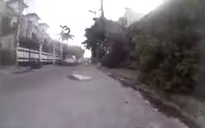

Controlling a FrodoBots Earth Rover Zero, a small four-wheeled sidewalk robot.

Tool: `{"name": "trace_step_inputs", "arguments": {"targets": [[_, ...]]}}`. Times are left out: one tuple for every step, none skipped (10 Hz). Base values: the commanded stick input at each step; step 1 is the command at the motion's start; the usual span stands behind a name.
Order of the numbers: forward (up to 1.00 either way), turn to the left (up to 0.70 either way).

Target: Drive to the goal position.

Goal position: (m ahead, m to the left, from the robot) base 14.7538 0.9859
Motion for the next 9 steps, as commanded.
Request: {"name": "trace_step_inputs", "arguments": {"targets": [[1.0, 0.0], [1.0, 0.0], [1.0, 0.0], [1.0, 0.0], [1.0, 0.0], [1.0, 0.0], [1.0, -0.12], [1.0, -0.4], [1.0, -0.39]]}}
